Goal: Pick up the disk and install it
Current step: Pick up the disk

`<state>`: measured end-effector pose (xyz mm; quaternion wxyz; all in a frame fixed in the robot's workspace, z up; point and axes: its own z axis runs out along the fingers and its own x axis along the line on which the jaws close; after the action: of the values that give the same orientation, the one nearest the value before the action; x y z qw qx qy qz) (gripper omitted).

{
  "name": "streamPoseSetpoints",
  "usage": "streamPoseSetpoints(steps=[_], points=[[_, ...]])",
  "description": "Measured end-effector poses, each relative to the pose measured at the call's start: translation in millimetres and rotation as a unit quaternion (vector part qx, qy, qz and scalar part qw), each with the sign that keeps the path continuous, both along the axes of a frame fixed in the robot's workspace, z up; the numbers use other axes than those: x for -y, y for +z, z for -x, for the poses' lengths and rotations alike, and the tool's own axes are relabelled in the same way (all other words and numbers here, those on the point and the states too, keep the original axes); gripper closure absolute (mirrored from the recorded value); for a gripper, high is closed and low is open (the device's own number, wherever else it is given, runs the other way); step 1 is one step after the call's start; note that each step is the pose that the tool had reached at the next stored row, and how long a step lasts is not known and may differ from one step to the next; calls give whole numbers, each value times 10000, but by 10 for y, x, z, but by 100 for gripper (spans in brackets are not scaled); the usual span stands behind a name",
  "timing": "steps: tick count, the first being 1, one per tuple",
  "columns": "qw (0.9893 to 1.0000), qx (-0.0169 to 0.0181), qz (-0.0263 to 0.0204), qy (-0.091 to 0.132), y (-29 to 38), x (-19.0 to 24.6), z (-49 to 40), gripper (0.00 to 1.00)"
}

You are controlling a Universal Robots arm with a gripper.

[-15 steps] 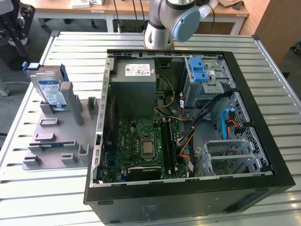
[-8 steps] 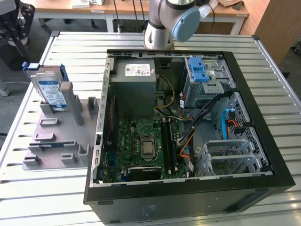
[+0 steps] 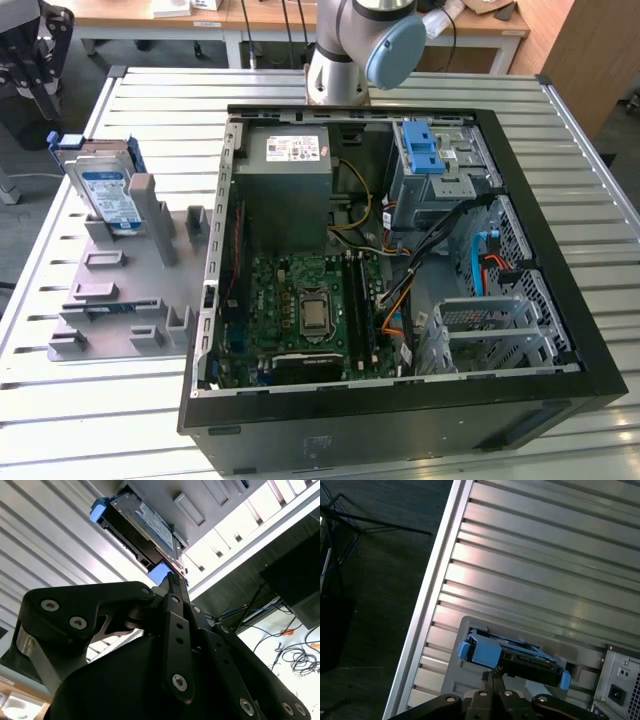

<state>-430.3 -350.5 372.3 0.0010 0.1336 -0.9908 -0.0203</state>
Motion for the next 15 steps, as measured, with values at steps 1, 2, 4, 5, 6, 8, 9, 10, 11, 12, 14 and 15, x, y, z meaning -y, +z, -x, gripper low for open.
streamPoseSetpoints(steps=[1, 2, 4, 5, 6, 8, 9, 10, 11, 12, 14, 15], points=[[10000, 0, 0, 44, 0, 0, 0, 90], [10000, 0, 0, 87, 0, 0, 0, 90], [9998, 0, 0, 176, 0, 0, 0, 90], [9998, 0, 0, 222, 0, 0, 0, 90], [9996, 0, 0, 267, 0, 0, 0, 90], [9994, 0, 0, 359, -1, 0, 0, 90], [9992, 0, 0, 407, -1, 0, 0, 90], [9990, 0, 0, 454, 0, 0, 0, 90], [9987, 0, 0, 506, 0, 0, 0, 90], [9985, 0, 0, 554, -1, 0, 0, 90], [9979, 0, 0, 652, -1, 0, 0, 90], [9975, 0, 0, 702, -1, 0, 0, 90]])
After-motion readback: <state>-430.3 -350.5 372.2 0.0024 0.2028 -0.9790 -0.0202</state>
